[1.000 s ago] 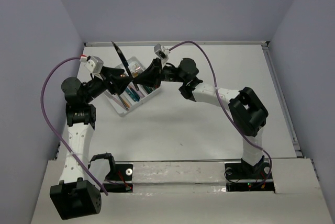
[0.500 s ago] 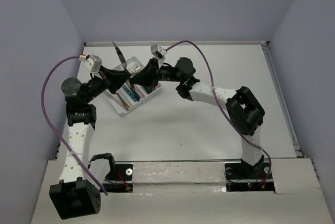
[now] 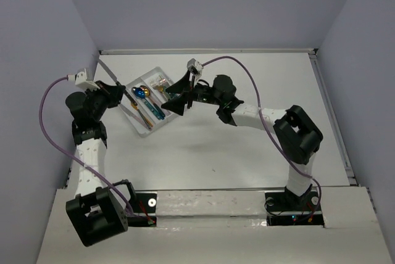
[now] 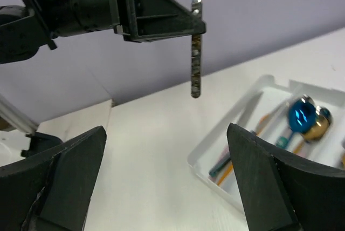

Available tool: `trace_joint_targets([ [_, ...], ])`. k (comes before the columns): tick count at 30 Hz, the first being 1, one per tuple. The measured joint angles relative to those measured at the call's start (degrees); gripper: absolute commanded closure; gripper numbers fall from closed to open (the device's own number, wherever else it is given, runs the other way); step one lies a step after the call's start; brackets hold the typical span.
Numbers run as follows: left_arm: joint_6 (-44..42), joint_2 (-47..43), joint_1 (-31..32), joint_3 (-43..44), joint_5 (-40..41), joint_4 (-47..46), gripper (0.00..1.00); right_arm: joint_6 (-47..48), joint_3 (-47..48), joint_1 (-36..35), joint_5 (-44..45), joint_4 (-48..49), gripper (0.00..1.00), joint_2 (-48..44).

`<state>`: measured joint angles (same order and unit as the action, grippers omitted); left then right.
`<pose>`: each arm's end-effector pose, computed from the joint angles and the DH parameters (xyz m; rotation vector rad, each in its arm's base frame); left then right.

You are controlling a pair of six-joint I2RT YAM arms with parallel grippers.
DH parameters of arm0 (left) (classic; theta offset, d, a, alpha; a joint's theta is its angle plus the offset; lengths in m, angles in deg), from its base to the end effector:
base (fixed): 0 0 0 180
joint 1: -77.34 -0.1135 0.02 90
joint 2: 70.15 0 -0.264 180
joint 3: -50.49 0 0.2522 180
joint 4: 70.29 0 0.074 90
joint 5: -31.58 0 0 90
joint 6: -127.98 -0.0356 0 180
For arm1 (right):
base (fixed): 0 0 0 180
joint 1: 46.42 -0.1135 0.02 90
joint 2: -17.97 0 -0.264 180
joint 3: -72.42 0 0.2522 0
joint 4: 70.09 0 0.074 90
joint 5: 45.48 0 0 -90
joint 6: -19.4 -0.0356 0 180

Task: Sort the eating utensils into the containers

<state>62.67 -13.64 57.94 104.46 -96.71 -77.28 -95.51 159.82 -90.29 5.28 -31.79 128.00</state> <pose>0.2223 0.0549 0.3304 -0.0396 1.5364 -0.5708 0.3023 0.3219 0.2919 -0.8631 1.2481 1.4271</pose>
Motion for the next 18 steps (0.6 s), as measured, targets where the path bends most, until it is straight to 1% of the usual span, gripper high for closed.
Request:
trace_joint_targets([
  [3,0.0,2.4,-0.2,-2.3,3.8,2.4,1.00,2.8,-4.4,0.8,5.3,-4.5,0.00,-4.2],
  [10,0.2,12.1,-0.7,-2.7,6.0,3.5,1.00,7.7,-10.5,1.2,10.4,-8.1,0.00,-11.3],
  [18,0.7,19.7,-2.4,-4.2,7.1,2.4,1.00,10.6,-13.9,1.2,13.2,-11.2,0.00,-12.1],
])
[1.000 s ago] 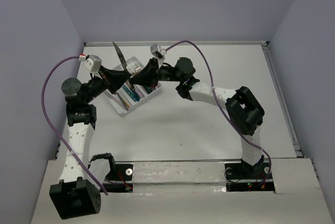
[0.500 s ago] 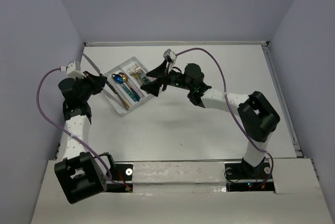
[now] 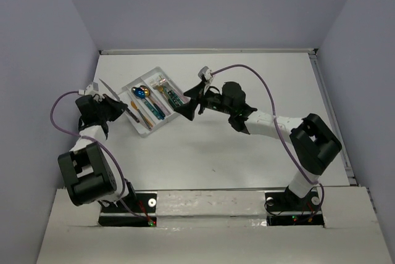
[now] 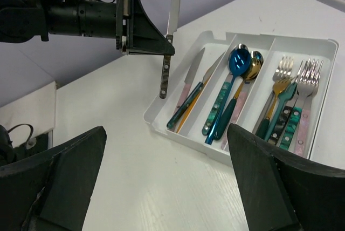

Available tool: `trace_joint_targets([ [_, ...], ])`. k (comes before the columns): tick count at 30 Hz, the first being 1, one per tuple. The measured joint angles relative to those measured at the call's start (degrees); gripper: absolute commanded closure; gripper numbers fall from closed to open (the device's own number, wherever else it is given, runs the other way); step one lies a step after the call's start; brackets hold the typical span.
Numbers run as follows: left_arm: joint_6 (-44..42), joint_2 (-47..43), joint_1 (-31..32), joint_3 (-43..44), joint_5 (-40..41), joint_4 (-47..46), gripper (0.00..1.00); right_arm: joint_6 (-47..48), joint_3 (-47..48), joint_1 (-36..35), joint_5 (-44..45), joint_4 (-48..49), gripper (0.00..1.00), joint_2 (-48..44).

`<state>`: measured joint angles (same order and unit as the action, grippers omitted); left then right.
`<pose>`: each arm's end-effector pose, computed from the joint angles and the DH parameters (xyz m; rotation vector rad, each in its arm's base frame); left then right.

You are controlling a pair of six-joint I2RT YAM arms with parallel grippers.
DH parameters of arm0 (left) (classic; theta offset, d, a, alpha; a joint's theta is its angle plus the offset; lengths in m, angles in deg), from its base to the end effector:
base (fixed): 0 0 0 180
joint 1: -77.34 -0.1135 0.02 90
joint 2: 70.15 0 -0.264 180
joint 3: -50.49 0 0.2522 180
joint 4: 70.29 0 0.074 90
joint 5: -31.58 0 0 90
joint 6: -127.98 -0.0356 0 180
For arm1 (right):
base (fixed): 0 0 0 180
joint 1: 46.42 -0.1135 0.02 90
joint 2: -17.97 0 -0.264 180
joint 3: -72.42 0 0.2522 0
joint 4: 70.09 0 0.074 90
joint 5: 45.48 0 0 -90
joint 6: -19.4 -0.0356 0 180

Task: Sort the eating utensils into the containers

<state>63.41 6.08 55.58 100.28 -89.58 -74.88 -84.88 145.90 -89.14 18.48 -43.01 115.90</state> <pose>0.2668 0.0867 0.2187 -0.4328 1.8874 -0.5715 0.2773 0.2773 0.2755 -0.7667 1.4524 1.1219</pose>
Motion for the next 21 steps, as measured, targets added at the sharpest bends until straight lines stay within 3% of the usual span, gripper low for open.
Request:
trace_joint_targets([
  [12,0.2,8.6,0.2,0.0,-0.8,-0.7,1.00,3.2,-2.8,0.0,4.7,-3.2,0.00,-1.5],
  [14,0.2,8.6,0.3,0.0,-0.7,-0.8,0.89,3.7,-3.3,0.0,5.2,-3.4,0.00,-1.8],
  [21,0.2,8.6,0.3,-0.1,-0.7,-0.7,0.86,5.0,-3.5,0.0,6.4,-4.5,0.00,-1.9],
])
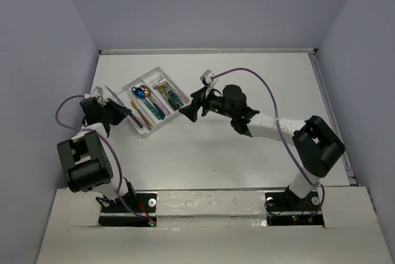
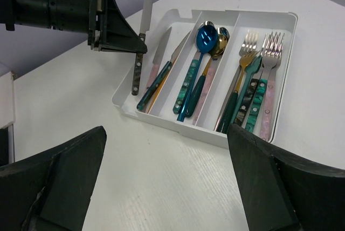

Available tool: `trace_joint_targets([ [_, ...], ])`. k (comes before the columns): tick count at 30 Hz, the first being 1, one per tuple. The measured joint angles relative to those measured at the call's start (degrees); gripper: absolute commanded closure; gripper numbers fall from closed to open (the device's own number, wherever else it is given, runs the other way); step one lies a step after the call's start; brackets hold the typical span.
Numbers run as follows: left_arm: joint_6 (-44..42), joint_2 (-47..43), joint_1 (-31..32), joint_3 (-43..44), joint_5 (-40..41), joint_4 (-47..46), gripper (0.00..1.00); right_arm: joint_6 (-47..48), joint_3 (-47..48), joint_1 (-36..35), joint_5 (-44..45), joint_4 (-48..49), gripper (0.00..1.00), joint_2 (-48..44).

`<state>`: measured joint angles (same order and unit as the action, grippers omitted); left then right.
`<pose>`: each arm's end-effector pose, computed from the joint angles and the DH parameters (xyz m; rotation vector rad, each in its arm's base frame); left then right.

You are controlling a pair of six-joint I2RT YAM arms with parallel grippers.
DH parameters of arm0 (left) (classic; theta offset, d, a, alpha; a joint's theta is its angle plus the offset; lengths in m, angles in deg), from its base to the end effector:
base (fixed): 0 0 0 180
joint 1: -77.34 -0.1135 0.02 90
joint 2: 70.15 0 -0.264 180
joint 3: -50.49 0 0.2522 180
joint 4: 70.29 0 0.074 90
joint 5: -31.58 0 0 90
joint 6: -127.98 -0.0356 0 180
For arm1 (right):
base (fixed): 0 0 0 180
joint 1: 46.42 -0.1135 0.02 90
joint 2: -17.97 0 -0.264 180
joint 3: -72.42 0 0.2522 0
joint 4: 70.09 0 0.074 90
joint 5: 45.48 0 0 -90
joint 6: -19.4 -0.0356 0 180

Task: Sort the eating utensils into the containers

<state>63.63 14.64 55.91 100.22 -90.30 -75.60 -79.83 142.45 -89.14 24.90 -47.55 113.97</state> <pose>0.2796 0.0895 0.1798 -0.5035 2.0002 -0.6243 0.2723 0.2677 0.2592 -0.7530 1.5442 0.9631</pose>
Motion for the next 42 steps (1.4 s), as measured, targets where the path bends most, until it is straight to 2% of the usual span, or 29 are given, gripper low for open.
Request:
trace_joint_targets([
  [7,0.0,-0.2,0.2,-0.8,-0.4,0.7,0.83,0.9,-0.1,0.0,0.9,-1.2,0.00,-0.3],
  [14,-0.3,-1.8,1.2,-0.9,-0.7,1.2,0.70,1.6,-0.1,0.0,1.6,-1.8,0.00,-0.8],
  [20,-1.0,-2.4,1.6,-0.9,-1.4,1.7,0.52,1.6,-0.1,0.0,2.8,-3.2,0.00,-1.0],
  [31,-2.8,-7.5,1.6,-0.9,1.3,3.6,0.49,1.9,-1.3,0.2,7.3,-5.0,0.00,-3.9],
  [36,-3.6,-14.6,1.3,-0.9,5.1,3.8,0.46,0.5,-4.5,3.5,10.3,-5.7,0.00,-7.5],
  [39,-4.5,-20.8,0.7,-0.9,7.8,3.0,0.43,-1.7,-8.2,8.0,13.3,-7.1,0.00,-11.1],
  [42,-7.2,-26.1,0.3,-0.9,11.3,1.8,0.39,-3.7,-12.8,15.6,18.0,-9.9,0.00,-16.6],
])
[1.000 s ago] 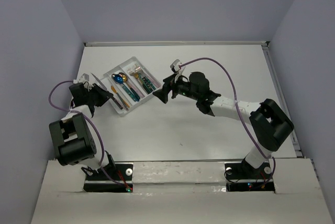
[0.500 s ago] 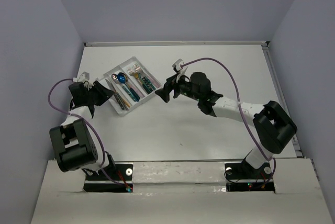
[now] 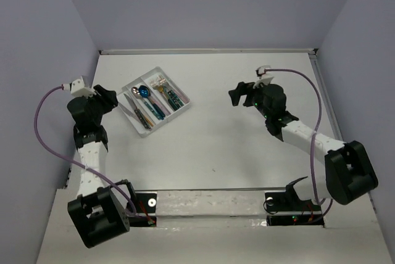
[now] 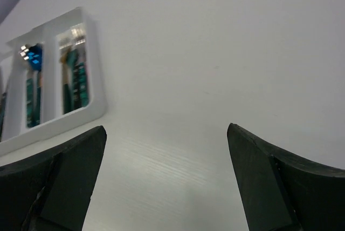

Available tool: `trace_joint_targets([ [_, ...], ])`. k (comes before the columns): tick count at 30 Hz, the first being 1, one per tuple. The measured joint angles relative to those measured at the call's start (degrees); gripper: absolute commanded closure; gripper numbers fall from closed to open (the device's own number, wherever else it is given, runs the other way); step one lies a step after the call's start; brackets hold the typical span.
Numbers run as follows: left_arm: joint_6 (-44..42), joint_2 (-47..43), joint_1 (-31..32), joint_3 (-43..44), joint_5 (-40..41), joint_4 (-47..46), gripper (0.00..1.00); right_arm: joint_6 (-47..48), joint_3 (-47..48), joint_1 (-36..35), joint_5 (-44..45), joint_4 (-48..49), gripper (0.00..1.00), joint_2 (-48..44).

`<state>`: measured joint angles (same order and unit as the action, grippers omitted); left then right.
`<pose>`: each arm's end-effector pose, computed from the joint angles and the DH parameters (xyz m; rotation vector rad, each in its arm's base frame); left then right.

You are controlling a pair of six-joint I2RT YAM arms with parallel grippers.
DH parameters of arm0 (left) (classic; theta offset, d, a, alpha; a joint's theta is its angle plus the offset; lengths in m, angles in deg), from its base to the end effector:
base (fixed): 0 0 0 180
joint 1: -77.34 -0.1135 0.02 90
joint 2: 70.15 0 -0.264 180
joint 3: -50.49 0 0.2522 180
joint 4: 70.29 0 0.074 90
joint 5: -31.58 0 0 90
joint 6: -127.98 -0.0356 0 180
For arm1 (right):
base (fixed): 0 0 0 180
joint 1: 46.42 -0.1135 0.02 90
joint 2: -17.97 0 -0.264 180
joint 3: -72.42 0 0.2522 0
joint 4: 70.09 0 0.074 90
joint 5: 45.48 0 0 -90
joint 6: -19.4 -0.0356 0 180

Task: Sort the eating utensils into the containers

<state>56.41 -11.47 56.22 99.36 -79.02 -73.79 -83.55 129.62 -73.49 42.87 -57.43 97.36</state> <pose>0.2265 0.0741 0.2843 -0.3072 1.6525 -0.2665 0.2782 0.1433 0.2596 -0.2386 1.7513 0.5356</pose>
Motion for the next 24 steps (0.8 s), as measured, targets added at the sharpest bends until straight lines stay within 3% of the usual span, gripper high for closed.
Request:
trace_joint_targets([
  [8,-15.8,-7.4,-1.6,-2.4,12.8,-3.8,0.30,-2.8,-12.9,19.9,13.8,-3.6,0.00,-13.7],
  [12,-22.9,-11.0,-3.7,-8.7,16.7,-3.9,0.19,-3.4,-14.1,20.6,17.6,-4.8,0.00,-13.6],
  [24,-29.2,-17.0,-4.5,-12.3,20.4,-1.8,0.16,-14.5,-8.7,20.3,23.3,-14.4,0.00,-7.6],
])
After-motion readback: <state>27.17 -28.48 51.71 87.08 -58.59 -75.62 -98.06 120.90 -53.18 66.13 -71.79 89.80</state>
